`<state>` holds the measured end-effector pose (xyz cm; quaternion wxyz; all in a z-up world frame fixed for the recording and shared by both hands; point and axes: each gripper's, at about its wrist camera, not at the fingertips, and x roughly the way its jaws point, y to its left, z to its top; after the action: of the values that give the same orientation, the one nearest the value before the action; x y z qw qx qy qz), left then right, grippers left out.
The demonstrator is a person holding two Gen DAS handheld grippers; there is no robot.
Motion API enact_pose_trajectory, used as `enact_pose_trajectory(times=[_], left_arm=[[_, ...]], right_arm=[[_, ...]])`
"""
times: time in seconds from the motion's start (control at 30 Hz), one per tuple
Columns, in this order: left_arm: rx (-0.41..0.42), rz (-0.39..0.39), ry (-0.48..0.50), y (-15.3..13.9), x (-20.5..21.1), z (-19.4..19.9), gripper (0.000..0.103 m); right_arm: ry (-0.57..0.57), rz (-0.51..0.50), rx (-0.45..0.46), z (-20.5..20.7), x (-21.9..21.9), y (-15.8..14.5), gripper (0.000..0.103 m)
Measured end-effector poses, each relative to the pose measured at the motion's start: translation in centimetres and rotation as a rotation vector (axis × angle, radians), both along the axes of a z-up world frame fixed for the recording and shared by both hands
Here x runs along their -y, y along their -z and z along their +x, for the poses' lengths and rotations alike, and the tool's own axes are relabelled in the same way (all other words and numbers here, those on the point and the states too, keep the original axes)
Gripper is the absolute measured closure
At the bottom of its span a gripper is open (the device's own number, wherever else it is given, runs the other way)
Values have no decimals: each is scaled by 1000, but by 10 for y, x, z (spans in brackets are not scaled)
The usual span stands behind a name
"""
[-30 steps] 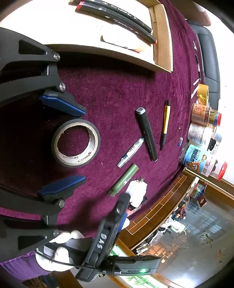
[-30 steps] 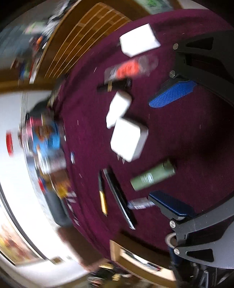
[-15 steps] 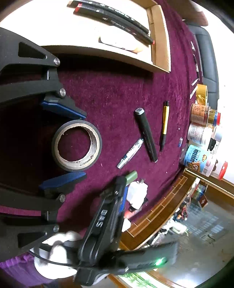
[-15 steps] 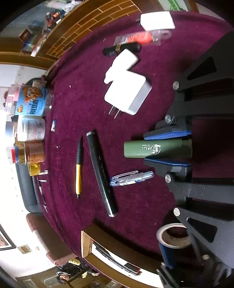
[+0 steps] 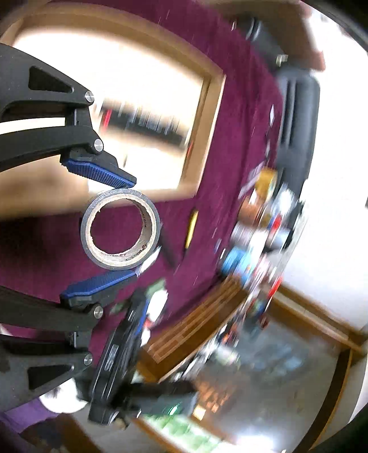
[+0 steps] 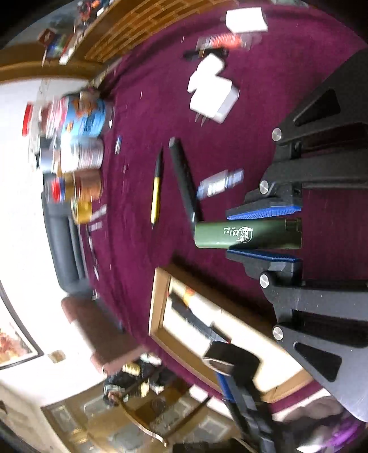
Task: Organize rigid objects
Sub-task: 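Carry the tape roll and green cylinder into the box and open both tools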
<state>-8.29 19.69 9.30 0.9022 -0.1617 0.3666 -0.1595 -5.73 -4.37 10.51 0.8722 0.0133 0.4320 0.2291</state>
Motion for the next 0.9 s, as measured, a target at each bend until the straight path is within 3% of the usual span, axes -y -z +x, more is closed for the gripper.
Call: enact_pose_trajectory(times=[0.17,0.3,0.6,0.9], left_arm=[[-97,95,-147,17,-71,34,49],[-165,131,-200,39,-99,58,49],[-244,106,-202,66,-111,98,49],[-250,14,-214,67,-123,112,47]], right_arm=[[-71,90,-52,9,-42,3,85],[-118,120,-97,21,-83,10,85],[-110,175,-258,59,-155,44,85],[-61,220,-318,87,-181,53,85]])
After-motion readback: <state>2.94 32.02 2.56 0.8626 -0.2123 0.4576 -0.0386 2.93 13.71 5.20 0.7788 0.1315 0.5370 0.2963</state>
